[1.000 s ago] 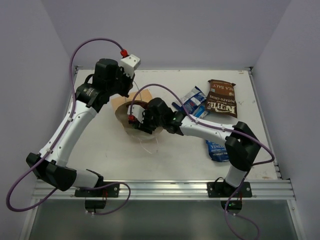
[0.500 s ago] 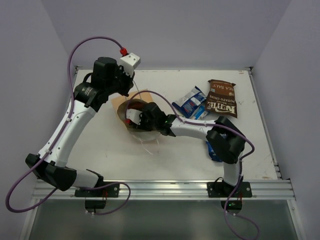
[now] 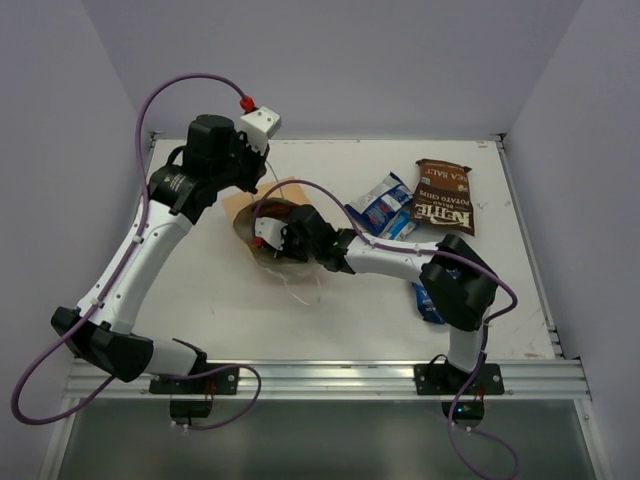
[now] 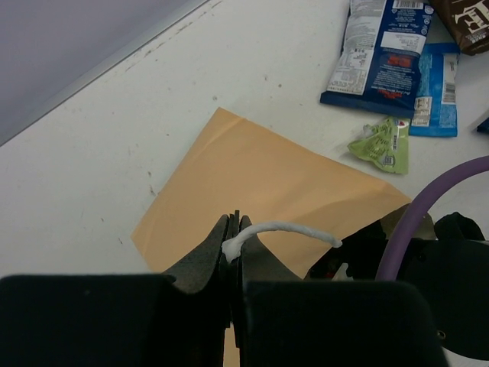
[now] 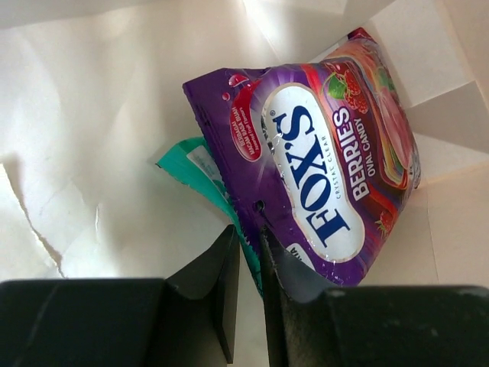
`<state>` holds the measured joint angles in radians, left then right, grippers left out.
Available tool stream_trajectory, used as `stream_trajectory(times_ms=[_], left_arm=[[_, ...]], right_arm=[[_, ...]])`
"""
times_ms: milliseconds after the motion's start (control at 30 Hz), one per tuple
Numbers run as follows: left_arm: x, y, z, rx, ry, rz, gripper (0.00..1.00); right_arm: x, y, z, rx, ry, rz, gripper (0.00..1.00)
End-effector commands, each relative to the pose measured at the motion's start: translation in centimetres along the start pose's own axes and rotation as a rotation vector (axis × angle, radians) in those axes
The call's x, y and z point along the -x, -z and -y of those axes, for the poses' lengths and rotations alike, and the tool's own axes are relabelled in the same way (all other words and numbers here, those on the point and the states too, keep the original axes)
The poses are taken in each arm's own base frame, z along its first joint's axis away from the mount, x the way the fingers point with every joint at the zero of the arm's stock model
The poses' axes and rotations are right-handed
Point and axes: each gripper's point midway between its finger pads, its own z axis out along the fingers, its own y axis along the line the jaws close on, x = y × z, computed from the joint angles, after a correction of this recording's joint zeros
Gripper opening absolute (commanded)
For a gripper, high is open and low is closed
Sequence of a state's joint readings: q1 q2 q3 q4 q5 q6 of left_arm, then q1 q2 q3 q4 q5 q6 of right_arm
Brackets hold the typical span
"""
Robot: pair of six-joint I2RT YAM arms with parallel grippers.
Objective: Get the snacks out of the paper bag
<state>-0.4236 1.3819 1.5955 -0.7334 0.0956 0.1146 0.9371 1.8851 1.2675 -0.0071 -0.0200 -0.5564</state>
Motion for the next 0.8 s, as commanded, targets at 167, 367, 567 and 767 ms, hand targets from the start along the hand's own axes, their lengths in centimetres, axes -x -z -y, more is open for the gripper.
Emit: stream_trajectory(times_ms=[167, 367, 567, 767], left_arm=[[1.0, -0.4, -0.7, 0.026, -0.001, 0.036, 0.0], [0.9, -0.5, -0.8, 0.032, -0.004, 0.035, 0.0], [-0.1, -1.1, -1.2, 0.054, -0.006, 0.007, 0.0], [-0.9, -1.5, -1.3, 0.064, -0.005, -0.005, 0.0]], right_arm=[[1.4, 1.9, -0.3, 0.017, -0.028, 0.032, 0.16], [1.3, 2.1, -0.3, 0.021, -0.027, 0.024, 0.04], [4.9, 5.7, 1.3, 0.0, -0.032, 0.096, 0.0], [8.4, 9.9, 2.9, -0.037, -0.065, 0.199, 0.0]])
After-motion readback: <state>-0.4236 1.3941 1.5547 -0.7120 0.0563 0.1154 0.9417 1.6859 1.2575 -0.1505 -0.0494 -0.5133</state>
